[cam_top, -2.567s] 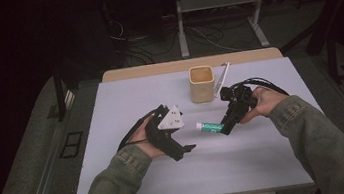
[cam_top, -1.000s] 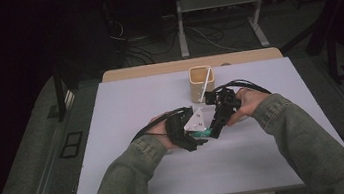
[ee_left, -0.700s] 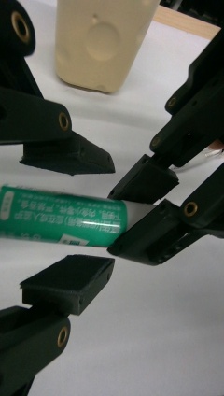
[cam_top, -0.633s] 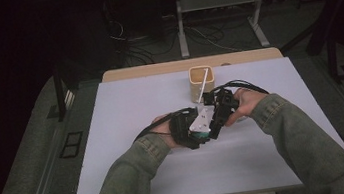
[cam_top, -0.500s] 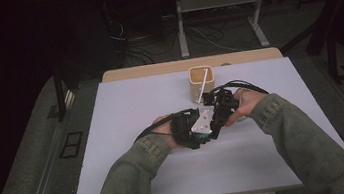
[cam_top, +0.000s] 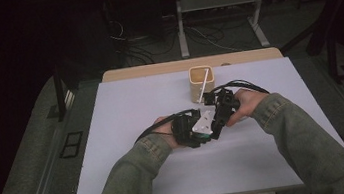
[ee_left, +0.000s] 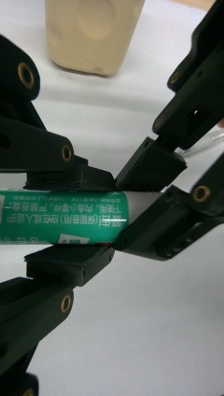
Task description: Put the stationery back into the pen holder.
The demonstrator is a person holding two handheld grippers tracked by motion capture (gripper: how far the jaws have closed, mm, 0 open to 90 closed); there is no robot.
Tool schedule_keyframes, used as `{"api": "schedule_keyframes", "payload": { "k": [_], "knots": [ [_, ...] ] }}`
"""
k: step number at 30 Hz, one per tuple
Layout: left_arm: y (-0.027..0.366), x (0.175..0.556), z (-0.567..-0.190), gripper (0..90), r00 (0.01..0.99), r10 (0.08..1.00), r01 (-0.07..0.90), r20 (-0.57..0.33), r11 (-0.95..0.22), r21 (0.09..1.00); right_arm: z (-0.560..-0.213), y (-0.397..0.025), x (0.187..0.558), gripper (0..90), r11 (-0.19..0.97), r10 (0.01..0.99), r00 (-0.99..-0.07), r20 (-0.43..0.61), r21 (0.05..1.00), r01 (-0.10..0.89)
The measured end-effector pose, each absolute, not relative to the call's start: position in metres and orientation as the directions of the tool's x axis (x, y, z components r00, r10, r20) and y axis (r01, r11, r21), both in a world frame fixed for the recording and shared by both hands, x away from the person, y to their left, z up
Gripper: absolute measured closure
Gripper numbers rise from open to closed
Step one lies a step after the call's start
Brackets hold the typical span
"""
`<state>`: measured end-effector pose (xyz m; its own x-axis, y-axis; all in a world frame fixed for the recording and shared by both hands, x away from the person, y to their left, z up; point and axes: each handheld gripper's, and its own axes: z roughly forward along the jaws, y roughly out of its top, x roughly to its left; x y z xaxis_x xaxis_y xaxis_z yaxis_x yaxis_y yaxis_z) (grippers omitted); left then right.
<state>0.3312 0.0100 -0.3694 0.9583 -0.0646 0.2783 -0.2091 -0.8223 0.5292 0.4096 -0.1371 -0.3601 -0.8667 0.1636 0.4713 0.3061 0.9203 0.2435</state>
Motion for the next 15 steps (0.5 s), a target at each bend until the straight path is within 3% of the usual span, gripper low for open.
{"api": "schedule_keyframes", "payload": {
  "k": [7, 15],
  "knots": [
    [0.015, 0.337, -0.368, 64.5, 0.961, -0.042, -0.190, 0.274, -0.818, 0.542, -0.352, -0.150, 0.408, 49.7, 0.892, 0.180, -0.864, 0.470, 0.293, 0.344],
    [0.023, 0.344, -0.366, 64.5, 0.963, 0.000, -0.162, 0.269, -0.799, 0.579, -0.344, -0.177, 0.402, 28.4, 0.830, 0.226, -0.889, 0.397, 0.400, 0.390]
  ]
}}
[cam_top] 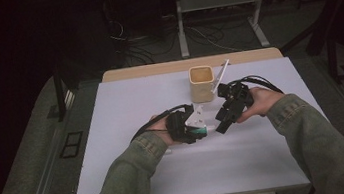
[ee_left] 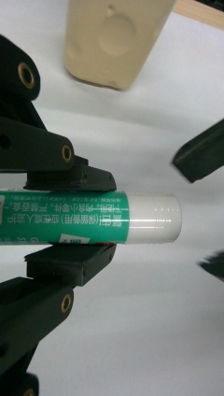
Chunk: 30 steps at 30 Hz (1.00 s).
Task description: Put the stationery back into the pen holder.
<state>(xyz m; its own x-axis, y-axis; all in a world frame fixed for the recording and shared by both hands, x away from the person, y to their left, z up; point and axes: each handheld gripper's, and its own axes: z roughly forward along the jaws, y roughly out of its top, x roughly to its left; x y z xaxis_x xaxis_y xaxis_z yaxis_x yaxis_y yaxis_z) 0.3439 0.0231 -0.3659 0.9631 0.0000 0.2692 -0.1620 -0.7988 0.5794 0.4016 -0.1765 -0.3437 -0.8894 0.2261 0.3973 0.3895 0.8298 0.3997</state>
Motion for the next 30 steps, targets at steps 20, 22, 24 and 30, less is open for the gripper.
{"api": "schedule_keyframes", "payload": {
  "k": [20, 22, 24, 30],
  "knots": [
    [0.041, 0.368, -0.359, 64.5, 0.977, 0.069, -0.087, 0.201, -0.732, 0.676, -0.348, -0.217, 0.373, 0.0, 0.628, 0.372, -0.864, 0.339, 0.594, 0.503],
    [0.045, 0.372, -0.358, 64.5, 0.978, 0.087, -0.070, 0.189, -0.719, 0.692, -0.351, -0.219, 0.369, 0.0, 0.618, 0.386, -0.862, 0.329, 0.601, 0.507],
    [0.049, 0.377, -0.355, 64.5, 0.978, 0.099, -0.063, 0.185, -0.702, 0.709, -0.354, -0.222, 0.365, 0.0, 0.612, 0.395, -0.862, 0.319, 0.608, 0.506],
    [0.056, 0.387, -0.349, 64.5, 0.976, 0.153, -0.023, 0.157, -0.641, 0.768, -0.358, -0.235, 0.353, 0.1, 0.494, 0.464, -0.833, 0.302, 0.692, 0.527]
  ]
}}
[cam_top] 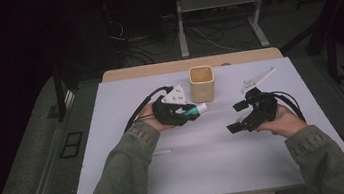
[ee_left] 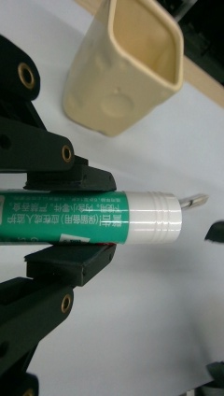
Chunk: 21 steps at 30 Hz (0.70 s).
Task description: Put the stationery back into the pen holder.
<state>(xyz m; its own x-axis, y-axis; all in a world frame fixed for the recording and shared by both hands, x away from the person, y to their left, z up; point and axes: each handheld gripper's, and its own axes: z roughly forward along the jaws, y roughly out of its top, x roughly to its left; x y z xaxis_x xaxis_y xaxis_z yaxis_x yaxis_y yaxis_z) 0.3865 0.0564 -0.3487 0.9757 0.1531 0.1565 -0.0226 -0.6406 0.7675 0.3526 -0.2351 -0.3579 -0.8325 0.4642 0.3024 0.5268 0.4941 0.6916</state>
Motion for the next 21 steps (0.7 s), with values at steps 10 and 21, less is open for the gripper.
{"api": "schedule_keyframes", "payload": {
  "k": [10, 21],
  "knots": [
    [0.057, 0.398, -0.338, 64.5, 0.971, 0.210, 0.022, 0.115, -0.558, 0.830, -0.368, -0.248, 0.332, 0.1, 0.398, 0.503, -0.807, 0.309, 0.747, 0.533],
    [0.048, 0.410, -0.331, 64.5, 0.969, 0.233, 0.052, 0.076, -0.499, 0.865, -0.390, -0.261, 0.310, 0.1, 0.338, 0.555, -0.768, 0.318, 0.758, 0.558]
  ]
}}
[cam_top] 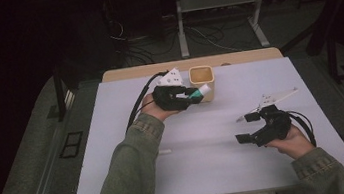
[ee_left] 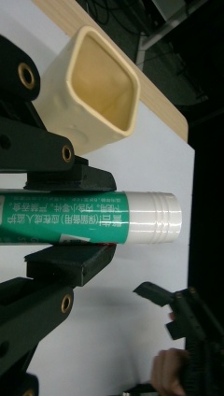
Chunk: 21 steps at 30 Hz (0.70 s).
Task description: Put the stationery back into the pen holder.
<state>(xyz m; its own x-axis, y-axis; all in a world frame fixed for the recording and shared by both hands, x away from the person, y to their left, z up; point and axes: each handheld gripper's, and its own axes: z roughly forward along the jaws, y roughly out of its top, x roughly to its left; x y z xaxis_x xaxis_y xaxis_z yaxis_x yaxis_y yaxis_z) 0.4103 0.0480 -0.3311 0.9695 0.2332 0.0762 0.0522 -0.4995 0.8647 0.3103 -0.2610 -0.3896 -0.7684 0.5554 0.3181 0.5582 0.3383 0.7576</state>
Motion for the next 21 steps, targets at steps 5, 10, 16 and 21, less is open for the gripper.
{"api": "schedule_keyframes", "payload": {
  "k": [5, 10, 16, 21],
  "knots": [
    [0.045, 0.416, -0.331, 64.5, 0.967, 0.246, 0.057, 0.069, -0.471, 0.880, -0.395, -0.269, 0.305, 0.1, 0.297, 0.577, -0.751, 0.321, 0.774, 0.559],
    [0.043, 0.422, -0.331, 64.5, 0.963, 0.265, 0.075, 0.047, -0.431, 0.899, -0.396, -0.275, 0.300, 0.1, 0.276, 0.588, -0.745, 0.314, 0.788, 0.550],
    [0.040, 0.430, -0.332, 64.5, 0.957, 0.291, 0.096, 0.018, -0.373, 0.923, -0.400, -0.280, 0.294, 0.1, 0.263, 0.609, -0.734, 0.301, 0.796, 0.545],
    [0.037, 0.436, -0.334, 64.5, 0.950, 0.311, 0.106, 0.005, -0.339, 0.935, -0.405, -0.284, 0.288, 0.1, 0.251, 0.618, -0.729, 0.293, 0.805, 0.537]
  ]
}}
